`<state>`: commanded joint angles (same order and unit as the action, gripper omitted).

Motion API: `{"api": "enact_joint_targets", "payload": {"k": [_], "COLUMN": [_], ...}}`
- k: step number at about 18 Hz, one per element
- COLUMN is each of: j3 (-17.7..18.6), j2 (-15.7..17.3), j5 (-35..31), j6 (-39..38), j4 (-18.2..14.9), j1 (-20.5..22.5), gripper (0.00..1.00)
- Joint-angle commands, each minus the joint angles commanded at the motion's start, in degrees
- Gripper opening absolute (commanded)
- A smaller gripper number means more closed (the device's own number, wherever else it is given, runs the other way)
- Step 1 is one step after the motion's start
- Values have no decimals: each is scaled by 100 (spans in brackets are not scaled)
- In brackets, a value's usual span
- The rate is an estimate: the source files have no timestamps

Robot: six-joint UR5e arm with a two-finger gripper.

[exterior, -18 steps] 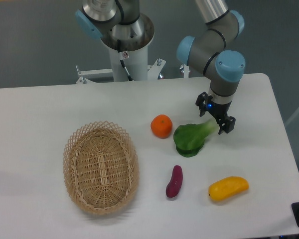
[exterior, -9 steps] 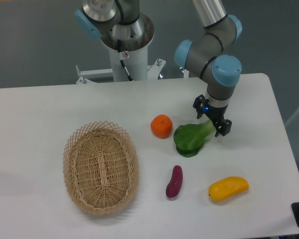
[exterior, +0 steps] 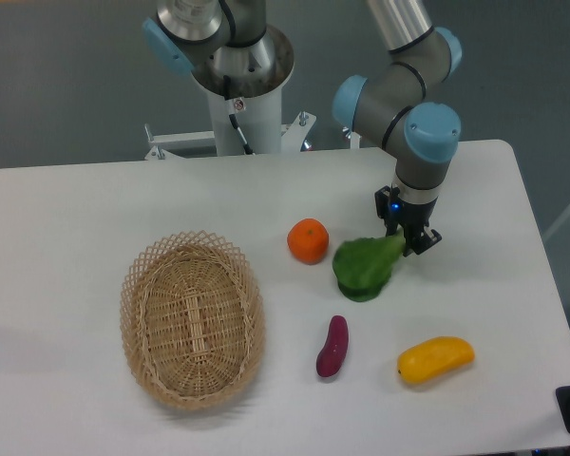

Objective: Pick up the green vegetable from the table
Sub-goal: 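Lower the gripper over the bok choy stem and close it, then lift the gripped bok choy up off the table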

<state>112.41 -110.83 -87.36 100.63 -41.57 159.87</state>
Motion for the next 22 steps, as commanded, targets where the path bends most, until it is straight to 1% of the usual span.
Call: {"api": "enact_joint_targets", "payload": {"k": [4,7,11,13,16,18,20,22], "j3": [-53,-219,-509,-597,-712,-791,-887,-914], "j2": [18,70,281,343,343,430,475,527], "j5": [0,17,140,455,974,1308,1756,2099], "j6": [0,0,-88,-123,-359,-789,-1377,-1870], "j4": [0,-9,-96,-105,-105,-105,-105,-97], "j1": [17,44,53,79,114,114,36,-17], "gripper": [34,34,34,34,34,34,34,34]}}
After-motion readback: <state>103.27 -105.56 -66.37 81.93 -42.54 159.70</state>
